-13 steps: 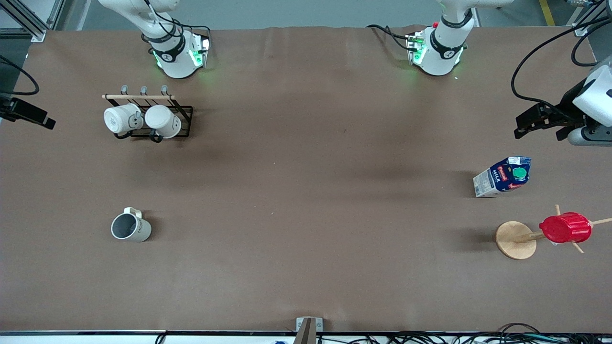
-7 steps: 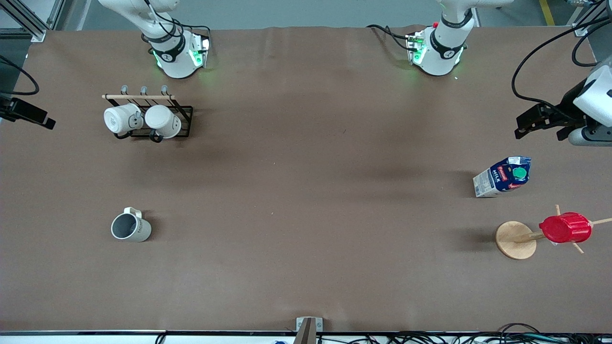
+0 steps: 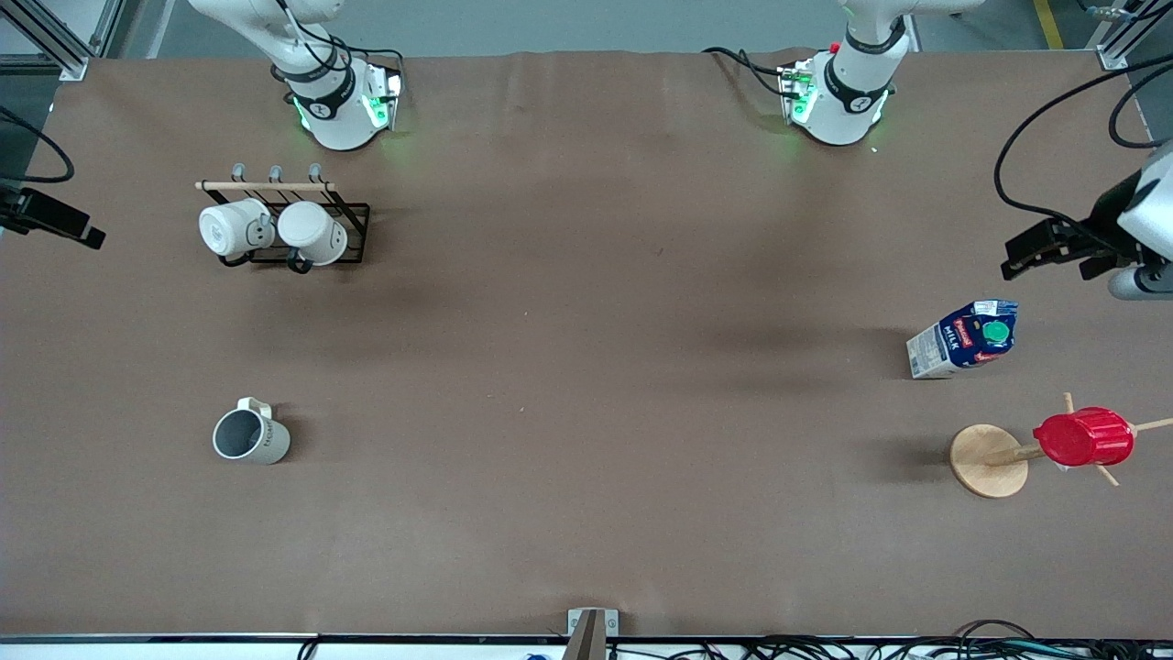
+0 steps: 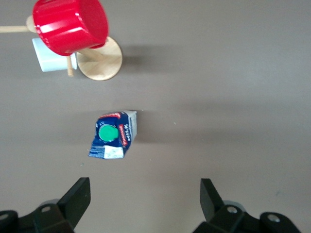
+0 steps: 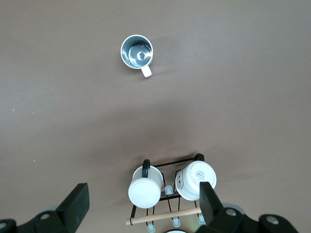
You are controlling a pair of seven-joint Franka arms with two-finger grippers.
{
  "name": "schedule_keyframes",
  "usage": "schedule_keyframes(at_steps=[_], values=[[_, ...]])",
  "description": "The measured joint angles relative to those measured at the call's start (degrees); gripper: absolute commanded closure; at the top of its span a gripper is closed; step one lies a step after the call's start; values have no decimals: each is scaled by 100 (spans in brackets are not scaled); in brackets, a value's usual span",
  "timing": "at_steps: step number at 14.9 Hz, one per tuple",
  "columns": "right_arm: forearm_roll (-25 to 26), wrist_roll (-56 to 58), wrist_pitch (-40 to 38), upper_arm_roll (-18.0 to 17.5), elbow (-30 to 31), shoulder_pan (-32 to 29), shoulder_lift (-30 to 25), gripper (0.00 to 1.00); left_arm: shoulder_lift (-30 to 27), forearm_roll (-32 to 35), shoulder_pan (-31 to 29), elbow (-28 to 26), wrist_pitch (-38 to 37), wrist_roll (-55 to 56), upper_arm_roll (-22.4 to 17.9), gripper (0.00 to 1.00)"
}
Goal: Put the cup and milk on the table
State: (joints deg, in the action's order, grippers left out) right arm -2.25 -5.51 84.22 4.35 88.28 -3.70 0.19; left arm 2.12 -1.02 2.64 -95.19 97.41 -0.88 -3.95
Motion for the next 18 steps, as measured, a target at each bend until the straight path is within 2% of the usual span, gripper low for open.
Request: schedule_keyframes(at_steps=[2,8,10,14,18], values=[[0,0,7,0,0,0,0,0,205,6,-17,-156,410,-41,-193,0],[-2,157,346,-7,59,1,81,0,602,8,-139,-1219,1921,-387,-576,0],[-3,298,873,-19,288,10,298,0,661,8,-138,-1531,2369,-439,-596,0],[-4,702,2455,-38,1118,35,1014,0,762,8,-139,-1728,2633,-458,-629,0],[-4,827,3574,-42,1342,42,1880,0,923,8,-139,-1824,2841,-458,-636,0]])
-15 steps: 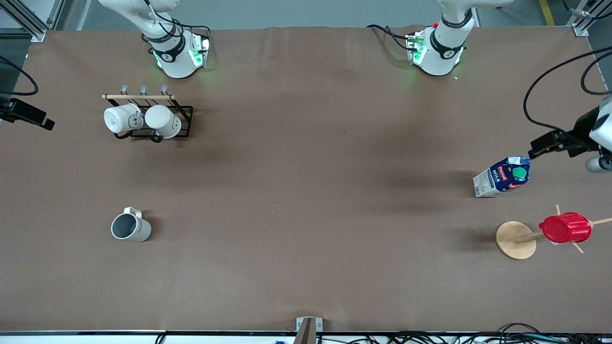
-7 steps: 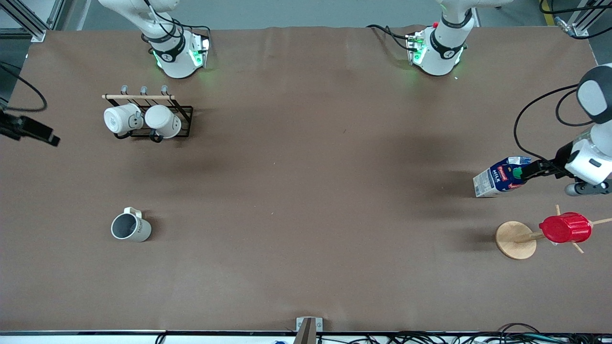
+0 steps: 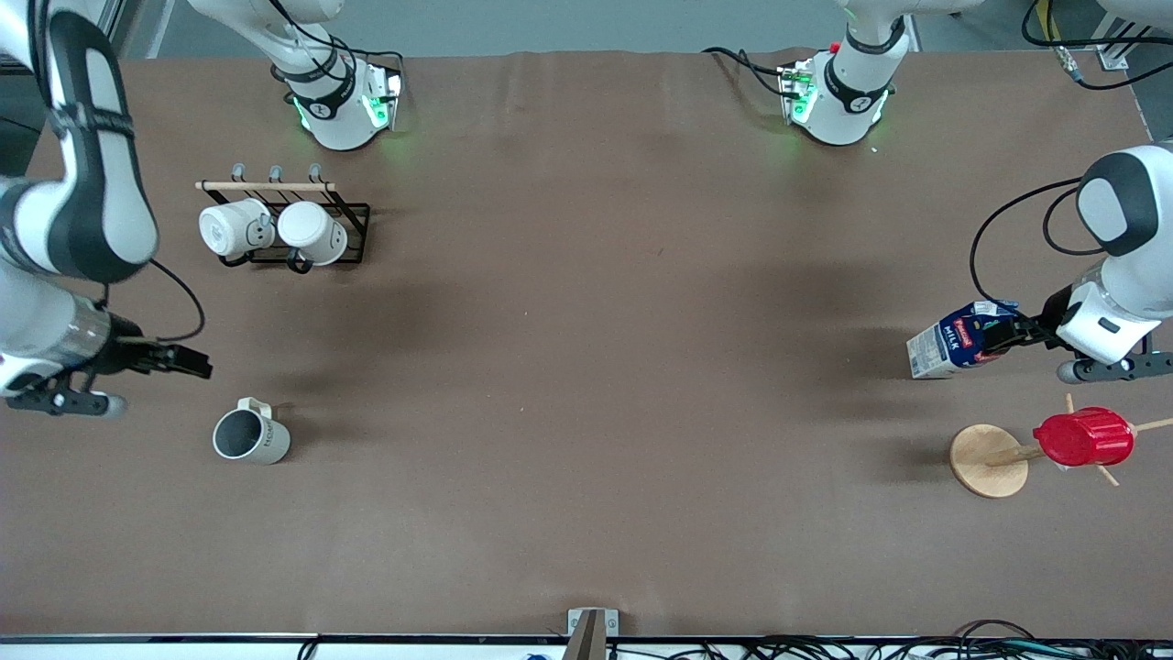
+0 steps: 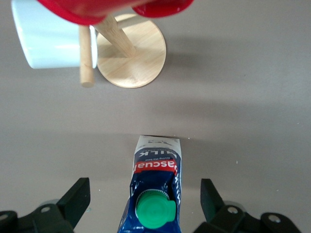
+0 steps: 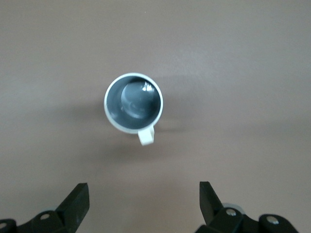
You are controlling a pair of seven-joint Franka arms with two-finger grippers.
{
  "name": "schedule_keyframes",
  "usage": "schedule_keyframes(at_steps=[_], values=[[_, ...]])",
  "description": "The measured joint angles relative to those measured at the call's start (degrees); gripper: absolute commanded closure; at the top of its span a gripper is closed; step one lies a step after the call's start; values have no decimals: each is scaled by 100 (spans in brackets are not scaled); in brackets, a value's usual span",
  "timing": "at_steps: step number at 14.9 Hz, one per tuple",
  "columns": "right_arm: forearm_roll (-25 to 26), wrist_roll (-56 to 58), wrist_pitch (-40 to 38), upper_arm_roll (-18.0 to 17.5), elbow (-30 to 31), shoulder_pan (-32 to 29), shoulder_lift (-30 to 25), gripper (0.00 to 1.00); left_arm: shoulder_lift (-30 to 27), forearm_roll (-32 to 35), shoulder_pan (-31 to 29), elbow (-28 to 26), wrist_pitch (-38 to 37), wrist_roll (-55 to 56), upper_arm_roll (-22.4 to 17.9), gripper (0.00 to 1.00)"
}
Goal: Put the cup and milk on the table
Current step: 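Grasp the grey mug with the right gripper while the left gripper grasps the milk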
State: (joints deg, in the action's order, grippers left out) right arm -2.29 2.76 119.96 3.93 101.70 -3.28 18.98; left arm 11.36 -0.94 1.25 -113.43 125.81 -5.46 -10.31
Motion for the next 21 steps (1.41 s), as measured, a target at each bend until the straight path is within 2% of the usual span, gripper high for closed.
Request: schedule_keyframes(at_steps=[4,9,11,13,15,16,18,19,21], values=[[0,29,974,-9,-3,14,665,0,47,0,0,-287,260,0,-5,0],[0,268,1833,-14,-10,38,1083,1,45,0,0,-435,270,-105,-12,0],[0,350,2117,-7,-12,30,1236,17,43,0,0,-473,269,-252,-21,0],[0,420,2312,1,-17,15,1369,46,39,0,0,-492,254,-337,-32,4],[0,444,2409,5,-23,-3,1457,85,18,0,0,-495,219,-357,-35,17],[0,444,2421,7,-24,-14,1473,98,-7,0,0,-496,199,-360,-35,32],[0,443,2422,9,-35,-38,1474,100,-70,0,2,-496,134,-359,-35,67],[0,442,2418,10,-53,-45,1474,100,-96,0,4,-496,106,-359,-35,78],[-11,426,2368,4,-95,-46,1470,100,-143,0,9,-496,96,-359,-34,95]])
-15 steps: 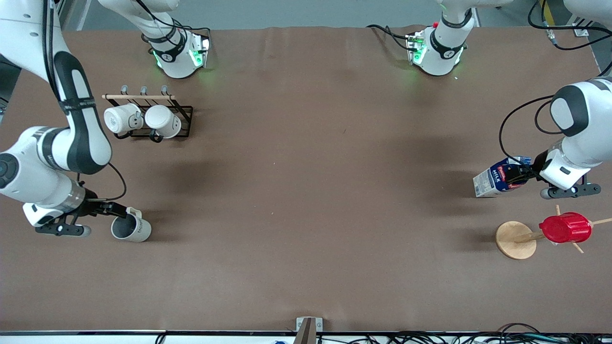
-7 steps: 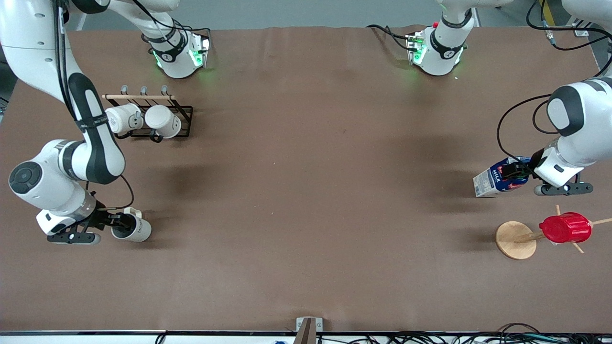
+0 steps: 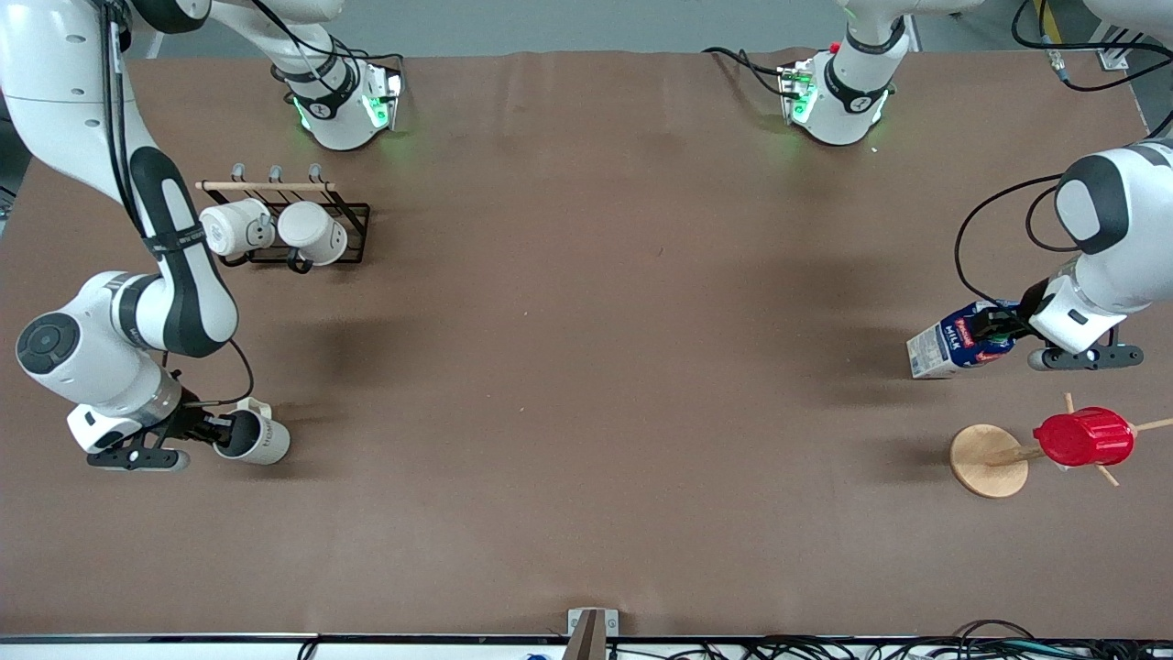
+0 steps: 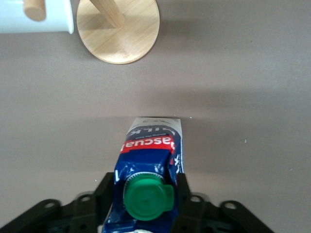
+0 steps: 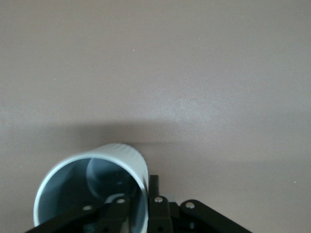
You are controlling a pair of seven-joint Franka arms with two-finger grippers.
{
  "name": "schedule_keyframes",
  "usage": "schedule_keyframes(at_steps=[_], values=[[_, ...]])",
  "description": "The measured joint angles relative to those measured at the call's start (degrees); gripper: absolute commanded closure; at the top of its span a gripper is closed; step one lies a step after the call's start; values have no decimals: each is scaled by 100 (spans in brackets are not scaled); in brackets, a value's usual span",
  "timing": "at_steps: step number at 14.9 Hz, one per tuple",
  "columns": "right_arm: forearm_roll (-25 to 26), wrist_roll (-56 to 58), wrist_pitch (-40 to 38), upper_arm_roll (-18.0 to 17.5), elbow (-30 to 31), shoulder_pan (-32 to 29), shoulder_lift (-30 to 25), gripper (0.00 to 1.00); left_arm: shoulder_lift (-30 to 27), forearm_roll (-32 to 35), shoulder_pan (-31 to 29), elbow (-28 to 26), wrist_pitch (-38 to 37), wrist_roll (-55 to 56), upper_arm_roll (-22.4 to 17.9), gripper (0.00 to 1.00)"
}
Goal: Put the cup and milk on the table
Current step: 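Grasp the grey mug with the right gripper while the left gripper grasps the milk, then carry the mug and milk carton toward the table centre with both grippers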
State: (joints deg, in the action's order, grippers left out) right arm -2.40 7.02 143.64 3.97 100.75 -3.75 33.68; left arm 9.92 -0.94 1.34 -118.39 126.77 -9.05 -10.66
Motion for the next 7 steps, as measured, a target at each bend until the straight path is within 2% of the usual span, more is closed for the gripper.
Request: schedule_keyframes(at_steps=[3,7], values=[[-26,-443,-660,-39,-137,92,-76,100,-105,0,0,2,-160,0,0,94],[-31,-1406,-1610,-100,-224,769,-548,99,-373,0,13,148,-518,-103,44,97]])
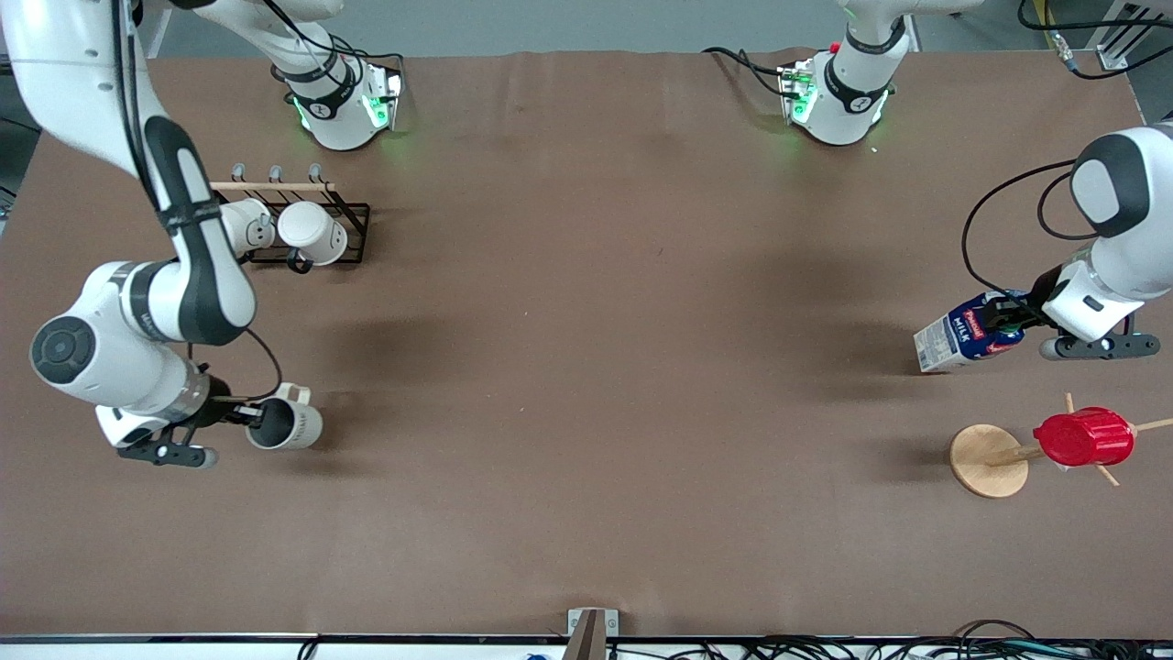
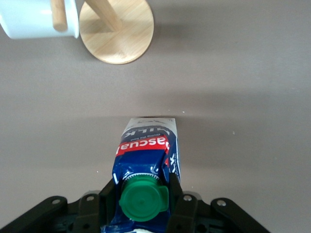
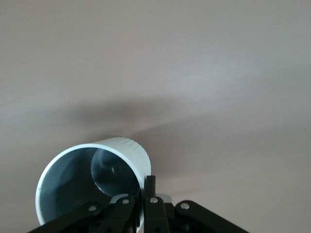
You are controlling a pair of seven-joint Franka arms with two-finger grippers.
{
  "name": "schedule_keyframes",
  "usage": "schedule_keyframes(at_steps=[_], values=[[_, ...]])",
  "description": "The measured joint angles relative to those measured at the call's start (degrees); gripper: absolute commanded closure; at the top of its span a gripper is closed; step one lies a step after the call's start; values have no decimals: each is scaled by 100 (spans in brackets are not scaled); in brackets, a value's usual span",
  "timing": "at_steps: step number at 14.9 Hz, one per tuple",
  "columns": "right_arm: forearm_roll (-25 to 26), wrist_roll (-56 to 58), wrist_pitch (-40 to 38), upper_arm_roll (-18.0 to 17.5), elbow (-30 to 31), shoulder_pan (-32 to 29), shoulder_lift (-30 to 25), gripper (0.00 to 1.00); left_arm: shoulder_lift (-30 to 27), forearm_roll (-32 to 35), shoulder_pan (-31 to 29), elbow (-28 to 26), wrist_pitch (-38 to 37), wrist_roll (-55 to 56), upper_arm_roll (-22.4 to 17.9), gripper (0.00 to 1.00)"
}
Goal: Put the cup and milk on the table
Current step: 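Carry the mug and milk carton toward the table centre with both grippers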
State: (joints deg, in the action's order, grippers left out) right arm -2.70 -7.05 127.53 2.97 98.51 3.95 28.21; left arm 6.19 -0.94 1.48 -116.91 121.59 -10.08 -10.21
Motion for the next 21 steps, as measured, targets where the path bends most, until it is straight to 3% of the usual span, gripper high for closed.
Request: schedule_keyframes(at_steps=[3,8,11,15,21], values=[[-15,-753,-122,-35,5,838,-196,98,-126,0,3,419,-452,-290,250,97],[-15,-2689,82,-42,6,2775,-203,98,-125,0,41,1045,-684,-101,1215,99],[-11,-3447,230,-30,9,3554,-195,98,111,0,65,1405,-687,242,1665,99],[-11,-3745,470,-6,24,3932,-23,98,703,0,87,1879,-687,998,2355,99],[14,-3920,835,42,-156,3957,464,93,1254,502,149,1921,-728,2779,3534,99]])
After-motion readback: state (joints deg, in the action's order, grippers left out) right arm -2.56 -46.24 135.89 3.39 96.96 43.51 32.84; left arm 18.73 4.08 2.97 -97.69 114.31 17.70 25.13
